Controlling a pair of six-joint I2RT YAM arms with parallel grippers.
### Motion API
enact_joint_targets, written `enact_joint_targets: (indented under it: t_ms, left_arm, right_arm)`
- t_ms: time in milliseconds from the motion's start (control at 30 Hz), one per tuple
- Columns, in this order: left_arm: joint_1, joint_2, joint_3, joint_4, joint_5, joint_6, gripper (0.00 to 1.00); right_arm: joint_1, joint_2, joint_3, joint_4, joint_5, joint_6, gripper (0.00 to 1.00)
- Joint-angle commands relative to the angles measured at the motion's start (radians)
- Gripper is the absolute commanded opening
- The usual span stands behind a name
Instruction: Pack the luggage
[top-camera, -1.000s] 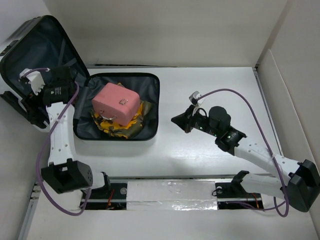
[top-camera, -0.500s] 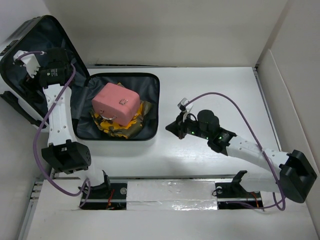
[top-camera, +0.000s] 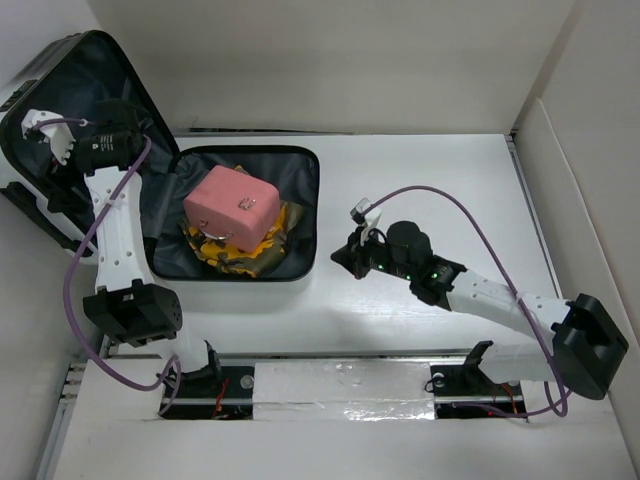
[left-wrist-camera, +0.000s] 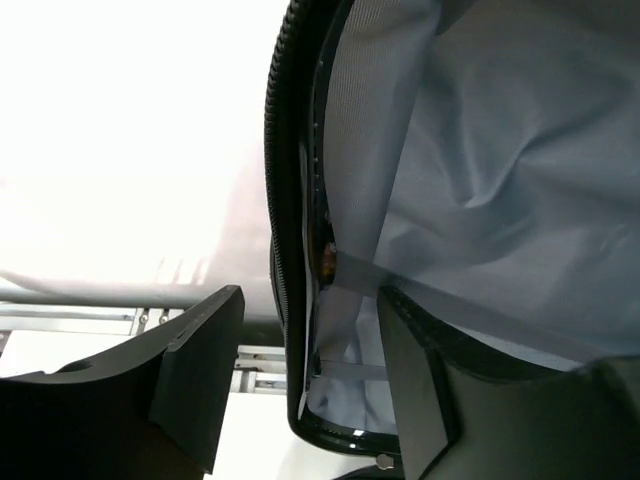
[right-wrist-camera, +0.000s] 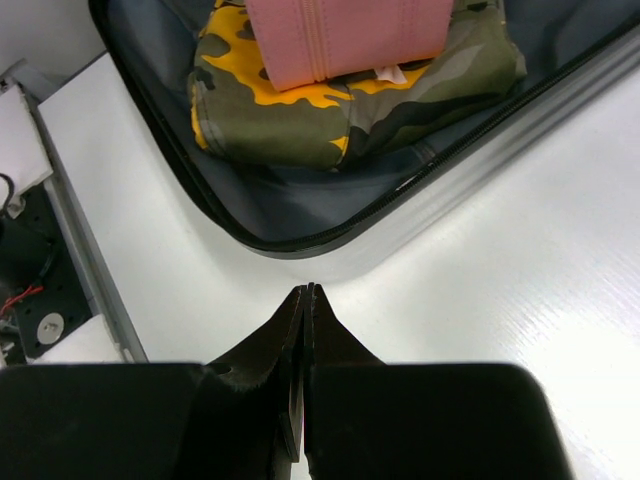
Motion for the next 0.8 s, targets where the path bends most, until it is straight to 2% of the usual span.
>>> enact_joint_targets:
  t_ms: [0, 33, 67, 100, 200, 300, 333, 367, 433, 500, 533, 567, 600, 633, 667, 767]
  left_arm:
    - [0.02, -0.013, -0.007, -0.023, -0.103, -0.126, 0.52]
    - [0.04, -0.007, -0.007, 0.004, -0.073, -0.124, 0.5]
    - [0.11, -0.007, -0.022, 0.061, -0.027, -0.016, 0.49]
    - [0.149, -0.012, -0.038, 0.113, 0.08, 0.032, 0.49]
    - [0.166, -0.024, -0.067, 0.206, 0.113, 0.101, 0.46]
    - [0.166, -0.018, -0.03, 0.212, 0.153, 0.123, 0.33]
    - [0.166, -0.019, -0.036, 0.235, 0.167, 0.138, 0.21]
    - [0.166, -0.029, -0.039, 0.245, 0.179, 0.146, 0.15]
    - [0.112, -0.052, -0.07, 0.322, 0.198, 0.216, 0.0]
    - [0.047, -0.076, -0.102, 0.36, 0.153, 0.253, 0.0]
    - [-0.03, -0.09, -0.119, 0.427, 0.144, 0.313, 0.0]
    - [-0.075, -0.145, -0.187, 0.478, 0.129, 0.345, 0.0]
    - [-0.124, -0.185, -0.243, 0.559, 0.121, 0.398, 0.0]
    - [-0.22, -0.237, -0.309, 0.741, 0.133, 0.52, 0.0]
    - [-0.265, -0.337, -0.428, 0.809, 0.153, 0.563, 0.0]
    - [-0.389, -0.493, -0.563, 0.874, 0.269, 0.533, 0.0]
  right_arm:
    - [0.008, -0.015, 0.042, 0.003, 0.068, -0.022, 0.03]
    - [0.008, -0.017, 0.04, 0.003, 0.074, -0.024, 0.03]
    - [0.008, -0.021, 0.037, 0.005, 0.08, -0.024, 0.03]
    - [0.008, -0.021, 0.034, 0.003, 0.085, -0.022, 0.03]
    - [0.008, -0.014, 0.032, 0.011, 0.083, -0.021, 0.03]
    - [0.008, 0.031, 0.043, 0.026, 0.039, -0.015, 0.03]
    - [0.008, 0.042, 0.054, 0.025, 0.031, -0.016, 0.02]
    - [0.008, 0.051, 0.058, 0.018, 0.021, -0.015, 0.02]
    - [0.008, 0.057, 0.063, 0.018, 0.014, -0.015, 0.02]
    - [0.008, 0.054, 0.059, 0.029, 0.014, -0.013, 0.02]
    - [0.008, 0.049, 0.057, 0.031, 0.014, -0.01, 0.02]
    - [0.008, 0.051, 0.054, 0.04, 0.016, -0.007, 0.02]
    - [0.008, 0.052, 0.057, 0.043, 0.014, -0.004, 0.02]
    - [0.008, 0.058, 0.058, 0.043, 0.011, 0.001, 0.02]
    - [0.008, 0.062, 0.062, 0.043, 0.008, 0.001, 0.02]
    - [0.017, 0.074, 0.071, 0.052, 0.014, 0.013, 0.02]
